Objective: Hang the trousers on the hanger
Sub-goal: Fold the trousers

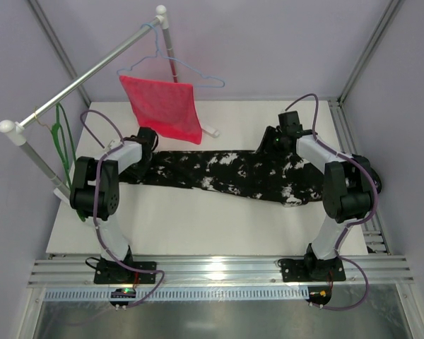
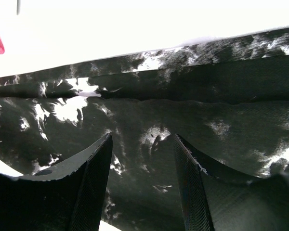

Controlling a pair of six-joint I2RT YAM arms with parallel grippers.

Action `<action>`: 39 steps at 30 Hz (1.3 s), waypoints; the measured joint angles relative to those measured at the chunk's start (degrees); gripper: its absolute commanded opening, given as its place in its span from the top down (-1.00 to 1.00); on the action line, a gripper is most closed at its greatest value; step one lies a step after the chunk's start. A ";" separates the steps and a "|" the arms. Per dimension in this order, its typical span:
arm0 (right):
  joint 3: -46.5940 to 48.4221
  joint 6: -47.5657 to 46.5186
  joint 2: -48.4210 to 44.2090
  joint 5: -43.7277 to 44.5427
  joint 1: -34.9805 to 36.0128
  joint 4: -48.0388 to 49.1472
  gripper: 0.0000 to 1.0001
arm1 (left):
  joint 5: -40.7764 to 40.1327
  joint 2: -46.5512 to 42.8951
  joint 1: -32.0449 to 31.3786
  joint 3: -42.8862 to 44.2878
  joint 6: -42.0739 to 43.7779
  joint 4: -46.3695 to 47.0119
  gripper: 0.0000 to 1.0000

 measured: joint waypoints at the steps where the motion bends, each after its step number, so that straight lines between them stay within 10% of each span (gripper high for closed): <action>1: -0.07 0.00 0.00 -0.02 -0.07 0.04 -0.13 | -0.20 0.24 0.02 0.31 -0.28 -0.22 0.24; 14: -0.52 0.00 0.00 -0.26 -0.28 0.74 -0.12 | -2.62 1.36 0.09 2.14 -1.09 -2.56 0.99; 39: -0.74 0.00 0.02 -0.76 -0.63 1.11 -0.12 | -9.35 4.02 0.07 9.22 -4.39 -19.61 0.99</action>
